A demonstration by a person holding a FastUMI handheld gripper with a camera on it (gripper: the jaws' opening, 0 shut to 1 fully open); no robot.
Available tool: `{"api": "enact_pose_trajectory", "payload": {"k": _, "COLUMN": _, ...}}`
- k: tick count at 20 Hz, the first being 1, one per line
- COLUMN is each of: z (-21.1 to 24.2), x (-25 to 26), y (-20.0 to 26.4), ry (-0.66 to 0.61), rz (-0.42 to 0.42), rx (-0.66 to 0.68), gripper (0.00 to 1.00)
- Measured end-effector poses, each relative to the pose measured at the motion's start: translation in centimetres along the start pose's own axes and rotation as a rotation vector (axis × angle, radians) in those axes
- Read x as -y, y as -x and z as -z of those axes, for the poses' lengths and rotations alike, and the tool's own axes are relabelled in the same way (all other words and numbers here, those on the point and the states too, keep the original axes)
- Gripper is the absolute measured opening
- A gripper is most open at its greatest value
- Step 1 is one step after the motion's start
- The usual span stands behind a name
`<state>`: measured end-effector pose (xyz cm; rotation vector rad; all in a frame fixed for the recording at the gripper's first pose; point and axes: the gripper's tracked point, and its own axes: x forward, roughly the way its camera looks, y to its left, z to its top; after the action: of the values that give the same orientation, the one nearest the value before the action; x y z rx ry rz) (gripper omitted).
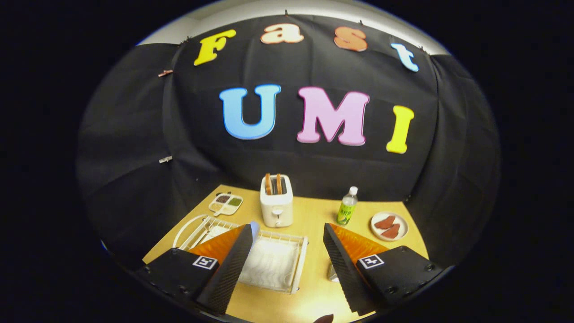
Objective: Take the plate from the dish rack, then take the spoon from the basket and place it into the plate.
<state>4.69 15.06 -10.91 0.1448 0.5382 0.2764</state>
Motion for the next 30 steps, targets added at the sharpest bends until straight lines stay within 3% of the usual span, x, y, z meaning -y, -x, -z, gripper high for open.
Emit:
{"api": "enact_pose_trajectory", "payload": {"k": 5, "z": 4.0, "x": -4.8, "y": -6.0, "ry": -0.098, "rz": -0.045, "rx": -0.245, "gripper": 0.93}}
{"api": "enact_pose_trajectory", "payload": {"k": 12, "z": 9.1, "x": -7.6, "y": -13.4, "ry": -0.071, "rz": 0.041, "rx": -0.401, "gripper": 0.87}}
{"api": "enact_pose_trajectory", "payload": {"k": 18, "z": 13.0, "x": -6.3, "y": -16.0, "ry": -0.017, "rz": 0.209, "rx": -0.513, "gripper": 0.67}}
{"api": "enact_pose_trajectory", "payload": {"k": 20, "z": 14.0, "x": -6.9, "y": -16.6, "ry": -0.025, "rz": 0.211, "rx": -0.551, "gripper": 0.53}}
{"api": "enact_pose_trajectory", "payload": {"k": 23, "z": 13.4, "x": -7.0, "y": -16.6, "ry": -0.03, "rz": 0.238, "rx": -0.555, "gripper": 0.33}}
{"api": "enact_pose_trajectory", "payload": {"k": 30, "z": 10.3, "x": -6.4, "y": -16.2, "ry": 0.07, "rz": 0.277, "rx": -0.508, "gripper": 0.31}}
